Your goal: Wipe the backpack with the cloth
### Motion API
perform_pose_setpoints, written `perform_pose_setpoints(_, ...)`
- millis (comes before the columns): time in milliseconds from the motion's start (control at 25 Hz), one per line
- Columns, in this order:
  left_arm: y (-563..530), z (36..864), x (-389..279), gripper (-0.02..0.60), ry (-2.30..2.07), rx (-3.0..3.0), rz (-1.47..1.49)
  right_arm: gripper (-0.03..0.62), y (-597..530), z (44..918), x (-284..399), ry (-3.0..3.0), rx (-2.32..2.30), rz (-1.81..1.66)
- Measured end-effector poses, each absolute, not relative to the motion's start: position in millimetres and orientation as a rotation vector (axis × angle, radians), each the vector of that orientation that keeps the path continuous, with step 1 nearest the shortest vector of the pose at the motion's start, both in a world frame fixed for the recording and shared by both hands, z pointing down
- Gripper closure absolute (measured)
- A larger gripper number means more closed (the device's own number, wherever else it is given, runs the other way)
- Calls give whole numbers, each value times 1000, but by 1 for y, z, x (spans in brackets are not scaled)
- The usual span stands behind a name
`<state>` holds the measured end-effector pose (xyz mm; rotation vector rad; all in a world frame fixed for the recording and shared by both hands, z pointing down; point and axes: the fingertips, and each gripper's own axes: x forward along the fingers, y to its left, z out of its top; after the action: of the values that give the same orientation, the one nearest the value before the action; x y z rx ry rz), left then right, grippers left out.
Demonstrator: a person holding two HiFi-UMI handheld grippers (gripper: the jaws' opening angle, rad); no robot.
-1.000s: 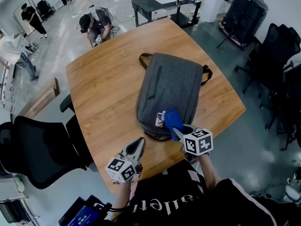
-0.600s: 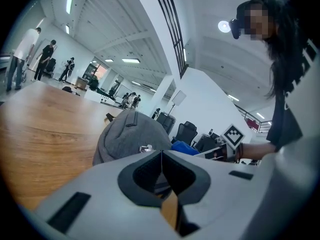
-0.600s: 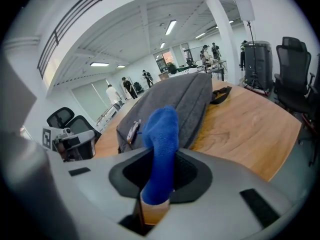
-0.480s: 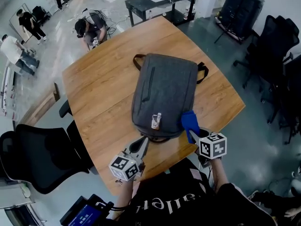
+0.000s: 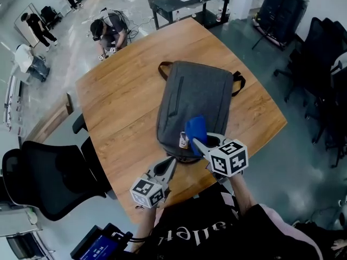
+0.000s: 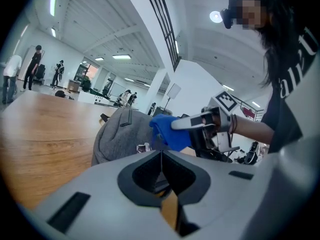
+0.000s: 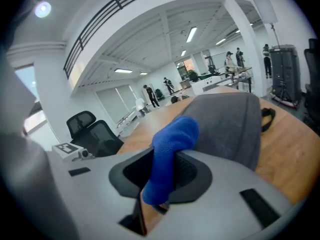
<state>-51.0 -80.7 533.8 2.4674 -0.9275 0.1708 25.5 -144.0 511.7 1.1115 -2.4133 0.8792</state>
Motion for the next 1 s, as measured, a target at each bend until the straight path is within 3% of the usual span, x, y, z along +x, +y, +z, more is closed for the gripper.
perform_pose_setpoints(240,-78,532,-65,580,-959,2445,158,507,-184,508,-73,-2499,887,772)
perform_pose_setpoints(440,-75,537,-72,580,-981,2424,153,507,-207,523,-113,-2480,816,783)
perform_pose_setpoints(640,-74,538,-76,580,-997,2412,148,507,-214,540,-102,-2417,855,827)
perform_pose_setpoints(1000,-77,538,-71,580,-974,2422,159,507,-205,543,-21,-2352,981,824)
